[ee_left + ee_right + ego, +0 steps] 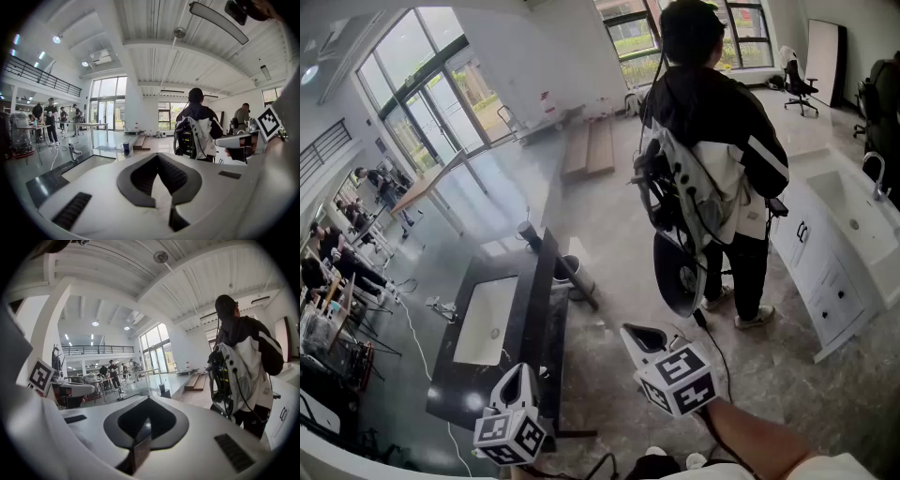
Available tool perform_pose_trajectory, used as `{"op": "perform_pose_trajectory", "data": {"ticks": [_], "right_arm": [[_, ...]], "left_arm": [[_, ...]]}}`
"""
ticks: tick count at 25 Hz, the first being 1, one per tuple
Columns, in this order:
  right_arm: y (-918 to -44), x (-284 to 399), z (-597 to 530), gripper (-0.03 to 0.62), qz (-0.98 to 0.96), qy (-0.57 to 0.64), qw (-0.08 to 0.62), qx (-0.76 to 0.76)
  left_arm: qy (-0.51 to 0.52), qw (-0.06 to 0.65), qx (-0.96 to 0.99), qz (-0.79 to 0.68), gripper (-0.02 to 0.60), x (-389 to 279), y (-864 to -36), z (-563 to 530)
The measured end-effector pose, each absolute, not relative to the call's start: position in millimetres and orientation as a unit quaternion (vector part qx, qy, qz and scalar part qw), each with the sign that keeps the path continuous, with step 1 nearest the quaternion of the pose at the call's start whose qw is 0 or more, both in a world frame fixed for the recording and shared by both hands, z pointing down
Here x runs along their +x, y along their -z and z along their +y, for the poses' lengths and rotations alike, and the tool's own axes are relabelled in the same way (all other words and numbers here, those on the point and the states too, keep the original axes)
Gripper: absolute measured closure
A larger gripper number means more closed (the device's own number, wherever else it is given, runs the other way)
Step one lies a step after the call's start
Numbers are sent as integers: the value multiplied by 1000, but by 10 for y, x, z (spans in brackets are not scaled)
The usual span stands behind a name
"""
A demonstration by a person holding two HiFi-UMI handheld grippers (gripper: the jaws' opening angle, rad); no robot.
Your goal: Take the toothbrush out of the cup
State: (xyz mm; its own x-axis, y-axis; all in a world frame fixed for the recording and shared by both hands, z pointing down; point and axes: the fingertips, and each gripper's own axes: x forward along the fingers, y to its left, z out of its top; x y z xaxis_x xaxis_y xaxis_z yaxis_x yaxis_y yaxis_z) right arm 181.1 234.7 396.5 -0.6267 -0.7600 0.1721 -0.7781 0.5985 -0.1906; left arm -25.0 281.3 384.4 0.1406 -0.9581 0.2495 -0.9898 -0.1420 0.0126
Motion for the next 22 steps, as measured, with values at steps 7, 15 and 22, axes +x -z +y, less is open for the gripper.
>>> {"op": "perform_pose_trajectory", "data": {"ticks": [7,15,22], "right_arm": [[-4054,1501,1541,597,-895,-124,34,427],[-4160,683,-199,597,-895,-128,55,425],[-4056,-330,-1496,597,-906,-135,58,398]], "left_arm": [[-89,83,756,-644,574,-475,-3916,1966],[-81,80,767,-632,574,-1184,-3998,150],[-81,86,757,-642,574,-2013,-3947,-1058]]}}
